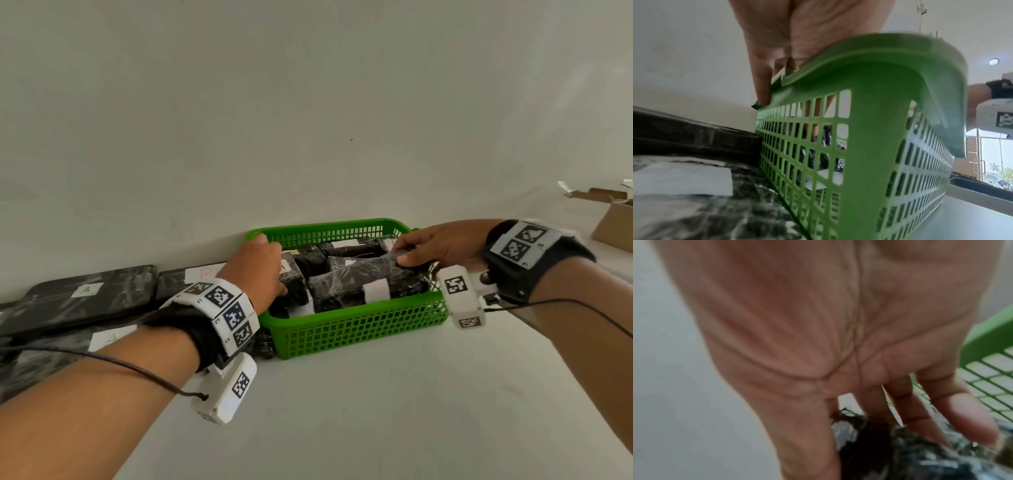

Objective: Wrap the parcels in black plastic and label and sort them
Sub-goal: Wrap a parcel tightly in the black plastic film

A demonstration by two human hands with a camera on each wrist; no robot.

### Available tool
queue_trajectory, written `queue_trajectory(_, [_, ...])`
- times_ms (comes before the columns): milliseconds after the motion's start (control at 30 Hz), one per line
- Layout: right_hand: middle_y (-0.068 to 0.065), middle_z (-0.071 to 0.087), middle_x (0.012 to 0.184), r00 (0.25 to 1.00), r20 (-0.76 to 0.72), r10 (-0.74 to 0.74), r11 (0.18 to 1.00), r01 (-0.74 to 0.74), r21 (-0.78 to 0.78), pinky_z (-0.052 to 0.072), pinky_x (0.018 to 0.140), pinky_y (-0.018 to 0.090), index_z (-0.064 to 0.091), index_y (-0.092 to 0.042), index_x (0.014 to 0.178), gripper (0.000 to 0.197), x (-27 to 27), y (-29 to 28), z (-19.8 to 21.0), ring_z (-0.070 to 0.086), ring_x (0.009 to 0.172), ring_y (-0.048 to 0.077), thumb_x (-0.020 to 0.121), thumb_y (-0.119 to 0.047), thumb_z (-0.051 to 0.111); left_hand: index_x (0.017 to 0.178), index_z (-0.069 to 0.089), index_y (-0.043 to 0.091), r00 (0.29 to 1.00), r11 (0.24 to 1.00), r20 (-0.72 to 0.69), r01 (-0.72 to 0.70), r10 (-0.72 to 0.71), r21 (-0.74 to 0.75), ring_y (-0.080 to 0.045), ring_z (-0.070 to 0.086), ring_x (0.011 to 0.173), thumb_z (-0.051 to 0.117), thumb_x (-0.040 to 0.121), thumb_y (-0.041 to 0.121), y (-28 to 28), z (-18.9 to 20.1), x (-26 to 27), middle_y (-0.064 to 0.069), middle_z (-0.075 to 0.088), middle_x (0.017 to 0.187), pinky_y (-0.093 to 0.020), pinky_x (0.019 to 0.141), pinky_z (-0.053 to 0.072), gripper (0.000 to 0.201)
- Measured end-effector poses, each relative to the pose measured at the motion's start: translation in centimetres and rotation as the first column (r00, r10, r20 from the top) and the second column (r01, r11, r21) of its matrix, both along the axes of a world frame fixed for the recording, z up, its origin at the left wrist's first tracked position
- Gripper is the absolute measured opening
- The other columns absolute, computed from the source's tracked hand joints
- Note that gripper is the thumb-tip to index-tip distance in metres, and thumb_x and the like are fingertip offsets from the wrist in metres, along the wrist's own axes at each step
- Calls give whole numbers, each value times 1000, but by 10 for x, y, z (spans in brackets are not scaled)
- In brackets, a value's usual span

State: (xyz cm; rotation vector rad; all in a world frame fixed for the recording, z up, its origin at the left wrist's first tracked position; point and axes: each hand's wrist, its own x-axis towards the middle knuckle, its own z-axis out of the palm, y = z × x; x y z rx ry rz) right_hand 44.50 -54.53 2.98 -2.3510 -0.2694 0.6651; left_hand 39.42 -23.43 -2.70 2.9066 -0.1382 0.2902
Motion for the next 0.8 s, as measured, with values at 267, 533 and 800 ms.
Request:
queue_trajectory(267, [4,70,127,992,29,126,954,-113,-278,56,100,35,70,-27,122,22,-22,69,-7,69,103,20,100,-28,70,98,75,21,997,997,-70,-14,19,73,-28,34,130,72,94,40,1,-1,-2,2,64,105,-40,101,48,19])
queue_trajectory(533, [-2,66,131,971,128,202,733,-63,-677,48,100,28,55,-21,150,63,-33,81,-10,63,118,16,104,-64,43,103,72,26,988,1000,-155,8,-8,2,-21,28,133,69,80,71,9,2,-11,4,58,104,-39,98,47,51])
queue_trajectory(800, [7,74,124,915,311,257,729,28,-684,54,102,37,74,-9,124,51,-38,84,-10,68,115,25,102,-53,60,113,62,29,975,976,-210,-31,77,215,-24,31,135,66,79,78,-5,9,-6,7,58,106,-45,98,50,59])
